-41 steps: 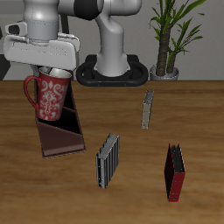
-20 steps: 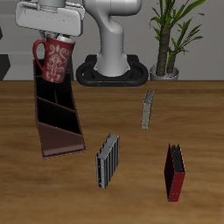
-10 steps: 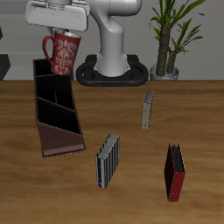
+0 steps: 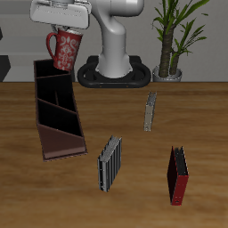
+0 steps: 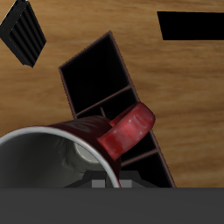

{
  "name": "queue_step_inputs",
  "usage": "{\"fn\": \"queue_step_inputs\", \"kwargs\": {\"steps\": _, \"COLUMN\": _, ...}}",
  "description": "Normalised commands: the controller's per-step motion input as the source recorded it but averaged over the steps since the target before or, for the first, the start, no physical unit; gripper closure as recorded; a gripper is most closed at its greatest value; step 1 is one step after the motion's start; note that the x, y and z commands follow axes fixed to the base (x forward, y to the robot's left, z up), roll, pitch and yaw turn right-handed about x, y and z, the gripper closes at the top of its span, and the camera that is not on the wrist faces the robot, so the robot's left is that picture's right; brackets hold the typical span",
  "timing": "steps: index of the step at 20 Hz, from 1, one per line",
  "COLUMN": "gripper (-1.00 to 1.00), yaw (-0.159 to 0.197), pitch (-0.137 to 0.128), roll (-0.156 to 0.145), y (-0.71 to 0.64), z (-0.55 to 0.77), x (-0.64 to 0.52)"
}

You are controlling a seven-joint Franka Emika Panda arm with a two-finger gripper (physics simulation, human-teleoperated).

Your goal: Place the red mug into the right desk caddy's right compartment

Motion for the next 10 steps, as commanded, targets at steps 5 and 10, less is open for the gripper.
{"fn": "queue_step_inputs", "kwargs": {"steps": 5, "gripper": 1.0, "yaw": 0.002, "pitch": -0.009, "roll": -0.062, "y": -0.24, "z": -0.1, "x": -0.53}}
{"fn": "queue_step_inputs", "kwargs": {"steps": 10, "gripper": 1.0, "yaw": 0.014, "pitch": -0.002, "roll": -0.025, "y": -0.19, "z": -0.07, "x": -0.38}}
